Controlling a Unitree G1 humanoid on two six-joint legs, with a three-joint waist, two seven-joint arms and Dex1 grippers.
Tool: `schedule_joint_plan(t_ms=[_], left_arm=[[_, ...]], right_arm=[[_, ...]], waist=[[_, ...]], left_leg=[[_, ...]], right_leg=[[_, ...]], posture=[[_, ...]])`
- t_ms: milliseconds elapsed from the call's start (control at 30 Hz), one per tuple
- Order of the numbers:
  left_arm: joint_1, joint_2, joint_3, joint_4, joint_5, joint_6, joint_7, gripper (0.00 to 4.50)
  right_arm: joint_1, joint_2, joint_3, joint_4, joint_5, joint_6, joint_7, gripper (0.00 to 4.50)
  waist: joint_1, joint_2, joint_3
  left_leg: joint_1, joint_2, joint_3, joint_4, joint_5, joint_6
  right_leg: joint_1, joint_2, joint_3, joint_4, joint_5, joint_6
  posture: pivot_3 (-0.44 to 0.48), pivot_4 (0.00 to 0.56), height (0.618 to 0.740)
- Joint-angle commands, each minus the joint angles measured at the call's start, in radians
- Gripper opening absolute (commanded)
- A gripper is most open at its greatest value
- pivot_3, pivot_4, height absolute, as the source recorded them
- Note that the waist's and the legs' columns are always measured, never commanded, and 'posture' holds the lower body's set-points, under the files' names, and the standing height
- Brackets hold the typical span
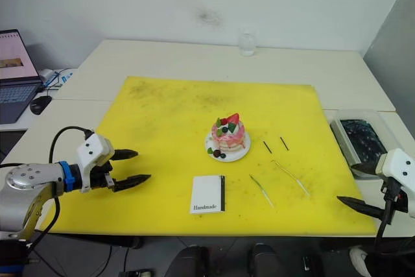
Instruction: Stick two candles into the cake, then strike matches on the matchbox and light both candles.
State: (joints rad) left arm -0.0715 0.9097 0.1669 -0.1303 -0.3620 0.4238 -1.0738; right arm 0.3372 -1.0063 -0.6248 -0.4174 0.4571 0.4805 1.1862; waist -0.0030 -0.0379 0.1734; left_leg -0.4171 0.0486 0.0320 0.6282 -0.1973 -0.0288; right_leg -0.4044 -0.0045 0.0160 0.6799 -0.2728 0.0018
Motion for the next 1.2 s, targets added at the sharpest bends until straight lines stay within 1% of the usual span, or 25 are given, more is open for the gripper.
schedule_joint_plan(t_ms=[33, 100, 167, 267, 333, 433, 533, 733, 1000, 1100, 1167, 1200], left_arm=[[0.017, 0.018, 0.003, -0.160, -0.094, 0.049, -0.057, 4.48], [0.008, 0.015, -0.015, -0.236, -0.152, 0.103, -0.071, 4.48], [-0.013, -0.002, -0.042, -0.298, -0.182, 0.128, -0.062, 4.48], [-0.065, -0.019, -0.102, -0.385, -0.251, 0.180, -0.074, 4.48], [-0.093, -0.025, -0.128, -0.426, -0.302, 0.226, -0.074, 4.48], [-0.133, -0.059, -0.170, -0.477, -0.341, 0.256, -0.045, 4.48], [-0.157, -0.093, -0.197, -0.505, -0.362, 0.278, -0.010, 4.48], [-0.164, -0.113, -0.230, -0.514, -0.350, 0.278, 0.017, 4.48], [-0.164, -0.107, -0.230, -0.514, -0.362, 0.282, 0.025, 4.48], [-0.165, -0.106, -0.231, -0.512, -0.361, 0.284, 0.026, 4.50], [-0.156, -0.101, -0.225, -0.519, -0.363, 0.284, 0.026, 4.50], [-0.150, -0.099, -0.222, -0.524, -0.365, 0.284, 0.027, 4.50]], right_arm=[[0.012, 0.020, -0.049, -0.109, 0.054, 0.081, -0.049, 4.50], [0.016, 0.038, -0.026, -0.161, 0.063, 0.125, -0.097, 4.50], [0.013, 0.064, 0.007, -0.210, 0.065, 0.171, -0.160, 4.50], [-0.001, 0.088, 0.088, -0.275, 0.027, 0.246, -0.278, 4.50], [-0.020, 0.103, 0.126, -0.304, 0.028, 0.290, -0.335, 4.50], [-0.044, 0.120, 0.196, -0.323, 0.010, 0.332, -0.409, 4.50], [-0.071, 0.137, 0.263, -0.312, -0.017, 0.338, -0.466, 4.50], [-0.102, 0.168, 0.358, -0.278, -0.077, 0.329, -0.545, 4.50], [-0.091, 0.191, 0.420, -0.256, -0.096, 0.308, -0.555, 4.50], [-0.090, 0.199, 0.429, -0.237, -0.096, 0.313, -0.557, 3.96], [-0.088, 0.201, 0.434, -0.224, -0.099, 0.309, -0.556, 3.22], [-0.087, 0.200, 0.438, -0.217, -0.102, 0.303, -0.554, 2.76]], waist=[[0.000, 0.000, 0.000], [0.000, 0.000, 0.000], [0.000, 0.000, 0.000], [0.000, 0.000, 0.000], [0.000, 0.000, 0.000], [-0.002, 0.000, 0.000], [-0.001, 0.000, 0.000], [-0.001, 0.000, 0.000], [-0.001, 0.000, 0.000], [-0.001, 0.000, 0.000], [-0.001, 0.000, 0.000], [-0.001, 0.000, 0.000]], left_leg=[[0.000, 0.000, 0.000, 0.000, 0.000, 0.000], [0.000, 0.000, 0.000, 0.000, 0.000, 0.000], [0.000, 0.000, -0.001, 0.001, 0.000, 0.000], [0.000, -0.001, -0.001, 0.001, 0.000, 0.000], [0.000, -0.001, -0.001, 0.002, 0.000, 0.000], [0.000, -0.001, 0.000, 0.002, 0.000, 0.000], [0.000, -0.001, -0.001, 0.002, 0.000, 0.000], [0.000, -0.002, -0.001, 0.001, 0.000, 0.000], [0.000, -0.002, -0.001, 0.002, 0.000, 0.000], [0.000, -0.002, -0.001, 0.002, 0.000, 0.000], [0.000, -0.001, -0.001, 0.002, 0.000, 0.000], [0.000, -0.001, -0.001, 0.002, 0.000, 0.000]], right_leg=[[0.000, 0.000, 0.000, 0.000, 0.000, 0.000], [0.000, 0.000, 0.000, 0.000, 0.000, 0.000], [0.001, 0.000, 0.000, 0.000, 0.000, 0.000], [0.001, 0.000, 0.000, 0.001, -0.001, -0.001], [0.001, 0.000, 0.001, 0.001, -0.001, -0.001], [0.001, 0.001, 0.001, 0.001, 0.001, 0.001], [0.001, 0.003, 0.001, 0.000, 0.001, 0.002], [0.001, 0.006, 0.000, 0.000, 0.001, 0.001], [0.001, 0.006, 0.001, 0.000, 0.001, 0.001], [0.001, 0.006, 0.001, 0.000, 0.001, 0.001], [0.001, 0.006, 0.001, 0.000, 0.001, 0.001], [0.001, 0.006, 0.001, 0.000, 0.001, 0.001]], posture=[[0.000, 0.150, 0.740], [0.000, 0.150, 0.740], [0.000, 0.150, 0.740], [0.000, 0.150, 0.740], [0.000, 0.150, 0.740], [0.000, 0.150, 0.740], [0.000, 0.150, 0.740], [0.000, 0.150, 0.740], [0.000, 0.150, 0.740], [0.000, 0.150, 0.740], [0.000, 0.150, 0.740], [0.000, 0.150, 0.740]])
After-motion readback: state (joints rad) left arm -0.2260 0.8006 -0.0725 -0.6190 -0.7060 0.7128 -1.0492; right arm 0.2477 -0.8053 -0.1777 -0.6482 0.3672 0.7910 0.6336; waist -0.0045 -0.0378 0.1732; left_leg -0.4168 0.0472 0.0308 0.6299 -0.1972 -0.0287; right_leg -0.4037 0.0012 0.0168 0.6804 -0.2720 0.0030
